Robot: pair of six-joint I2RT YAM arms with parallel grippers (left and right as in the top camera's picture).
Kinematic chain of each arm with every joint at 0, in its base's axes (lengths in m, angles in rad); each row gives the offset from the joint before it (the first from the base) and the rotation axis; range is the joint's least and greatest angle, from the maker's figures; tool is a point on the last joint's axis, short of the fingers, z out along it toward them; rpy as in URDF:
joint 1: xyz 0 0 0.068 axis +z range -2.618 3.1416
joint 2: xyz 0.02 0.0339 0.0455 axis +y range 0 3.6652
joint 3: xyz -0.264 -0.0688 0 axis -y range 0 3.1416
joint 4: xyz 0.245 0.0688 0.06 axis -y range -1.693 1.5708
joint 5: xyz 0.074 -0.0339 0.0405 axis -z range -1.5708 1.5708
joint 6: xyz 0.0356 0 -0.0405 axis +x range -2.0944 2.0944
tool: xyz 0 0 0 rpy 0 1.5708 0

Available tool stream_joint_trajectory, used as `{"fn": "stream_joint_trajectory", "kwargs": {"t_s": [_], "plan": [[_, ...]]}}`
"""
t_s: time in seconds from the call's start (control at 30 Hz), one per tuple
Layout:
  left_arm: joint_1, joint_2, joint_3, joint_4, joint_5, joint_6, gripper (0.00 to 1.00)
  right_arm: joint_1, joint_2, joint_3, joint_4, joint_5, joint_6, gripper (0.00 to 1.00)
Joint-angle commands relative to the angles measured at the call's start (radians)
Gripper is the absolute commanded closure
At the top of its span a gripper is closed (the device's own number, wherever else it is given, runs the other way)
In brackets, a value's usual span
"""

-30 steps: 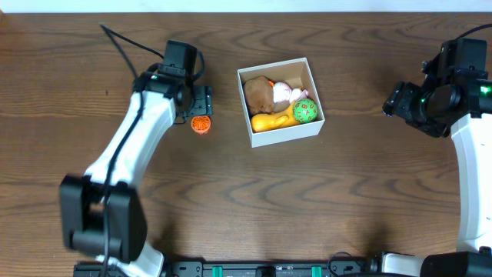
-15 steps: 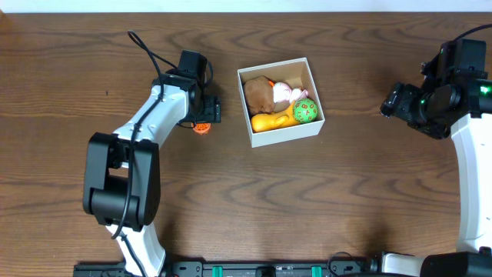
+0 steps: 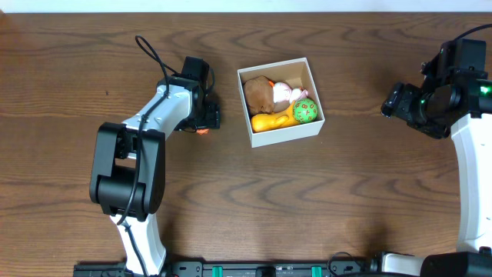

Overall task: Pack container
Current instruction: 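Move the left gripper left to the orange ball and grasp it, then carry the orange ball right into the box and release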

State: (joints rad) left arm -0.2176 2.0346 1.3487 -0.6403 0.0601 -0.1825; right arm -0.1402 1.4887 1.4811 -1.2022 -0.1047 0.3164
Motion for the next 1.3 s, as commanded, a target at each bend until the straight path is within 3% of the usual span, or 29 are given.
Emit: {"fn": "stream_joint_trajectory", "kwargs": {"t_s": [0.0, 0.37, 0.63, 1.0, 1.27], "plan": [[0.005, 0.017, -0.005, -0.008, 0.007, 0.005, 0.29, -0.003, -0.002, 0.0, 0.002, -0.001, -0.018, 0.19], [0.005, 0.007, 0.0, -0.02, 0.008, 0.005, 0.42, -0.003, -0.002, 0.0, 0.002, -0.001, -0.018, 0.21], [0.005, -0.043, 0.019, -0.058, 0.008, 0.005, 0.43, -0.003, -0.002, 0.0, -0.002, -0.001, -0.018, 0.22], [-0.012, -0.332, 0.024, -0.101, 0.01, 0.005, 0.44, -0.003, -0.002, 0.0, -0.002, -0.001, -0.018, 0.23], [-0.16, -0.516, 0.024, -0.049, 0.031, 0.005, 0.48, -0.003, -0.002, 0.0, -0.001, -0.001, -0.018, 0.24]]}}
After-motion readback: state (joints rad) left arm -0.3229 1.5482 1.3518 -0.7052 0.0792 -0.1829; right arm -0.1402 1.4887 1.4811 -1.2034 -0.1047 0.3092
